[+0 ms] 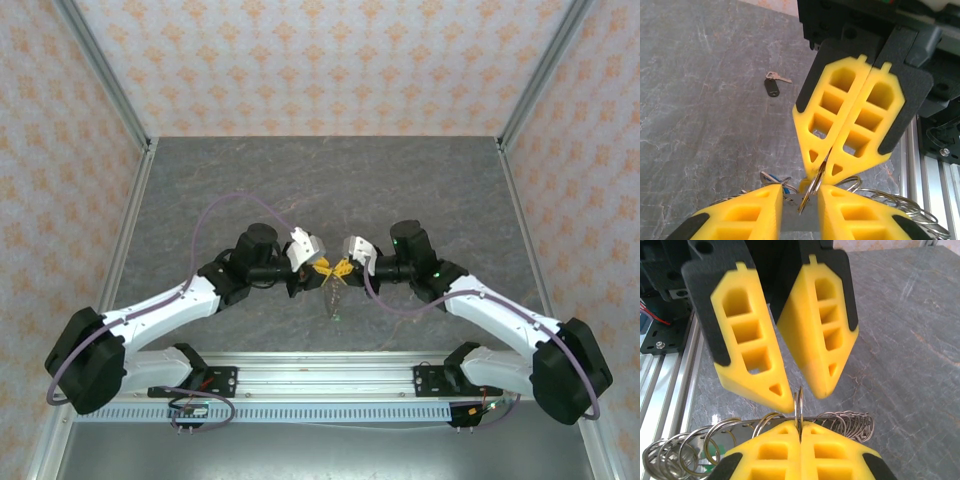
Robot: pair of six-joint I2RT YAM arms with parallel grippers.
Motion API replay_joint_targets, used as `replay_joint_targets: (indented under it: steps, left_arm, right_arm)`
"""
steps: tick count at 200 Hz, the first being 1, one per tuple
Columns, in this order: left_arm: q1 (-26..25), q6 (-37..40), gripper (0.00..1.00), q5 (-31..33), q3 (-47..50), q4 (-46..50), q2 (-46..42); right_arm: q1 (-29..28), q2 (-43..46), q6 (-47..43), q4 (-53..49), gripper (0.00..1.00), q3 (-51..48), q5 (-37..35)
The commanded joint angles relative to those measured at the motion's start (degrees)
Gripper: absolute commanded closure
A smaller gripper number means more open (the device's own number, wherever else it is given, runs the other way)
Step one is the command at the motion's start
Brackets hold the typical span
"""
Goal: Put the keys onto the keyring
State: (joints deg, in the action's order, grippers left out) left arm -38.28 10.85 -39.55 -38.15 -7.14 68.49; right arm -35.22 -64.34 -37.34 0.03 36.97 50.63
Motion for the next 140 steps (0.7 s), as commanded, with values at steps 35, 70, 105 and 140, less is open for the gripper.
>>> replay_joint_targets:
  steps: [35,70,105,140]
  left_arm:
    - [-0.6,4.8,0.74,1.0,-2.8,3.5,0.2]
    - [-0.6,5.2,0.73,-0.3,-3.8,3.7,1.5]
    - [-0.7,5.9,0.72,-1.1,-4.9,5.2,2.7]
    - [-0.7,5.9,0.68,0.7,-3.7,4.3,1.6]
  right_arm:
    - [-1.5,-0.6,-8.5,-11.1,1.00,7.7,0.5]
    - [-2.0,-2.2,-11.3,-15.3,1.00,11.0,0.2]
    - [-2.0,-3.2,-13.6,-18.8,1.00,13.5,0.8]
    - [-2.0,-5.9,-16.3,-23.3,1.00,15.3,-0.2]
